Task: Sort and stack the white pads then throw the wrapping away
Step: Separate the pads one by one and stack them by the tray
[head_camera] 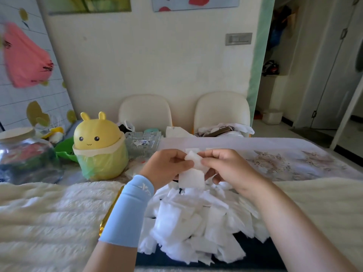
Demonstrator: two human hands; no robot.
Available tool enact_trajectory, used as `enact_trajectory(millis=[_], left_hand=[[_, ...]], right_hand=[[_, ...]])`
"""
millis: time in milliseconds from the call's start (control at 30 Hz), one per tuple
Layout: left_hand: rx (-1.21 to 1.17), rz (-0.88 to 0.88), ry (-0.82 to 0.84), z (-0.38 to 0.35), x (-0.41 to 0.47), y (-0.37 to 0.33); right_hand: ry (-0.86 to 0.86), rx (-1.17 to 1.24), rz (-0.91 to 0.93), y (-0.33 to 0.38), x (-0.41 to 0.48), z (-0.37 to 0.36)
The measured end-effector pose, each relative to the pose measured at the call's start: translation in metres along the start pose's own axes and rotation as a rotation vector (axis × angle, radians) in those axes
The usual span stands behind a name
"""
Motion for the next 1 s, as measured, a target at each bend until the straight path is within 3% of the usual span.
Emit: enact_trajectory(millis=[267,400,600,733,867,1000], left_hand=[[-0.125,0.021,0.049,-0.005,-0.005,0.002],[-0.053,-0.011,0.118,-0.010,-0.011,-0.006],[-0.161,-0.005,0.069,-0.008,-0.011,-0.007],[-0.226,0.015,0.105,-0.016,-0.013,-0.005],[-0.251,0.013,0.083,-0.013,-0.011,-0.005],[-0.218,-0.001,0.065,-0.010,-0.010,-0.005]], right_hand=[[0.106,0.105,0.005,0.001,-0.002,-0.012],[0.250,0.325,-0.089,-0.001,-0.007,-0.023],[0.146,0.292,-0.130,-0.012,-0.003,-0.019],[0.116,0.425,-0.144,-0.011,-0.003,-0.017],[0.134,0.519,-0.179,-0.016,-0.002,-0.020],[0.252,0.456,-0.202,-0.013,-0.009,-0.024]])
Point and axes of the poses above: each hand's wrist, its own x-axis towards the middle knuckle, its own z-axis out of the back of the hand, y = z × x, the point moved 10 cm from there along x, towards the middle knuckle
